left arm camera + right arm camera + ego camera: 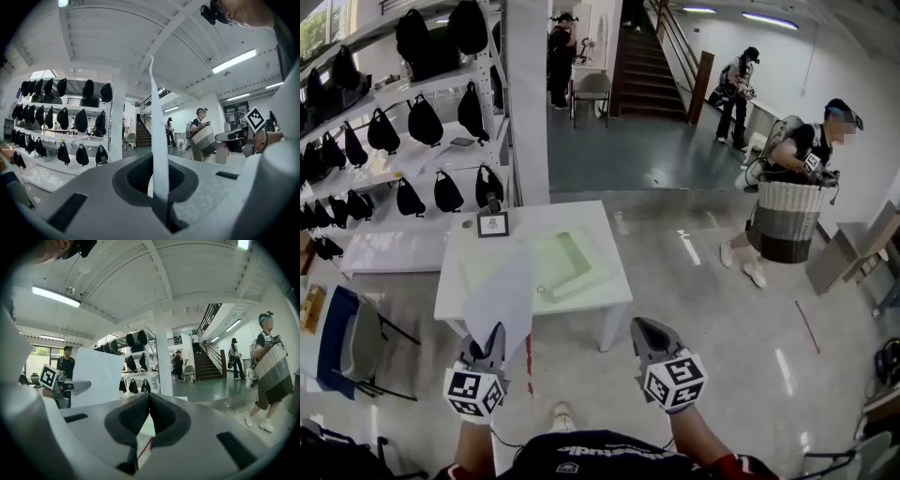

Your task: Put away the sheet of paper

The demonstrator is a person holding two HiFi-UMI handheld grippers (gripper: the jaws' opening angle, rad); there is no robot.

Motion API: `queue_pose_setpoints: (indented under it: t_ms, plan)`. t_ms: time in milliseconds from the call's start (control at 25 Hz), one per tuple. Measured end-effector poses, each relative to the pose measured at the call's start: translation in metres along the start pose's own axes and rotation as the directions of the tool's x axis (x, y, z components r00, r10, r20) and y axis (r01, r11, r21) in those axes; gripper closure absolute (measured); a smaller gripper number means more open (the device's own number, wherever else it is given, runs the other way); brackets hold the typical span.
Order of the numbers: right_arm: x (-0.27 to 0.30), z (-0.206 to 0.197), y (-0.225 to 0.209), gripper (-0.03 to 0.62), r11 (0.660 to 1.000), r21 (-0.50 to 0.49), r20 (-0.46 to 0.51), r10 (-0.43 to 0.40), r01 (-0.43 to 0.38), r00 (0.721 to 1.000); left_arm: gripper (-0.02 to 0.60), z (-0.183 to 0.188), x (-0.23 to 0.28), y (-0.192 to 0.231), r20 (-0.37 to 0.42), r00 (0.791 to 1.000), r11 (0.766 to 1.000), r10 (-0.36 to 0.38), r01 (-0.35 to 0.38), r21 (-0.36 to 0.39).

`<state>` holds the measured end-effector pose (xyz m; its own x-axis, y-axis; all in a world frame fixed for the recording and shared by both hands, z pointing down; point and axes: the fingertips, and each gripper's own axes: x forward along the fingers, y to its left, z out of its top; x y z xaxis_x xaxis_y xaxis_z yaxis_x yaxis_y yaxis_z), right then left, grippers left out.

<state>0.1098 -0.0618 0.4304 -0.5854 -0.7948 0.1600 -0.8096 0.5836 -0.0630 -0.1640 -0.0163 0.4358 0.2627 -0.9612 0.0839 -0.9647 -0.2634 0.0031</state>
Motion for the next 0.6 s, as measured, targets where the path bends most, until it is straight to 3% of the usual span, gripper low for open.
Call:
queue_pose_setpoints:
  t_ms: [600]
  plan:
    - [0.094,0.031,-0.005,0.591,0.999,-0.031,-0.005,-0.025,0.025,1.0,0.575,0.007,0.07,0.074,-0.001,1.0,1.0,-0.023,0.023,-0.021]
